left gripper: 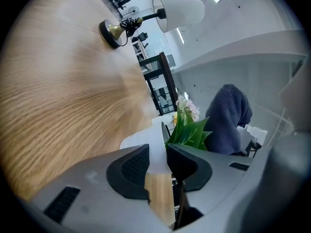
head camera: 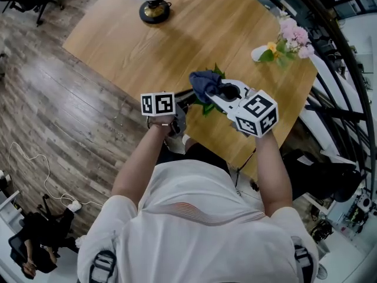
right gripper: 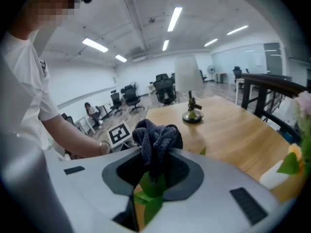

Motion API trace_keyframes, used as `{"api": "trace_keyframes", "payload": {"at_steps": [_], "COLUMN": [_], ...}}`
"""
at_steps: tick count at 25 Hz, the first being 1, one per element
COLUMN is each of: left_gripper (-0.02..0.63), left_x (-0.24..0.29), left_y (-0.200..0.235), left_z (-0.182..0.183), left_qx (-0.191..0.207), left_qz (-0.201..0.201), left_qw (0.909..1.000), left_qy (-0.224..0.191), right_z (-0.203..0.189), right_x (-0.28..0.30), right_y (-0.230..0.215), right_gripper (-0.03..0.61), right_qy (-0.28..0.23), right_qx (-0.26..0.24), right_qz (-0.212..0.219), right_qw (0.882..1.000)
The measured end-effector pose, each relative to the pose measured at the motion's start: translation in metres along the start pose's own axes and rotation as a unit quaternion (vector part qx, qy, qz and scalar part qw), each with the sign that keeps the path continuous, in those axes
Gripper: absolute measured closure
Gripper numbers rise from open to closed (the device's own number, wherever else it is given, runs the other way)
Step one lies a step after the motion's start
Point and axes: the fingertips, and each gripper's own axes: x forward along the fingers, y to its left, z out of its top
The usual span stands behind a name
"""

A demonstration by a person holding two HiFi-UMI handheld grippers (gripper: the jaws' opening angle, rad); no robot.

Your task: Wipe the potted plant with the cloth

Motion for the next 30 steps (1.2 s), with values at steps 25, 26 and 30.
{"api": "trace_keyframes", "payload": {"at_steps": [25, 26, 30], "left_gripper": [0.497, 0.497, 0.497], "left_x": [-0.002, -0.003, -0.004], "left_y": [0.002, 0.002, 0.002], "left_z": [0.003, 0.003, 0.001], "left_qx": [-0.001, 0.001, 0.005], "left_qz": [0.017, 0.020, 0.029], "left_qw": [0.9998, 0.9997, 0.9994], "left_qy": [-0.013, -0.014, -0.018], "right_z": [-0.056, -0.062, -0.061], "right_x": [-0.033, -0.039, -0.077], "right_y": [-0.105, -0.112, -0.119], "right_gripper": [0.442, 0.442, 0.442], "right_qy": [-0.039, -0.037, -0.070], "right_qx": [0.120, 0.120, 0.133], "right_qz": [-0.241, -0.262, -0.314], "right_qw": [0.962, 0.957, 0.938]}}
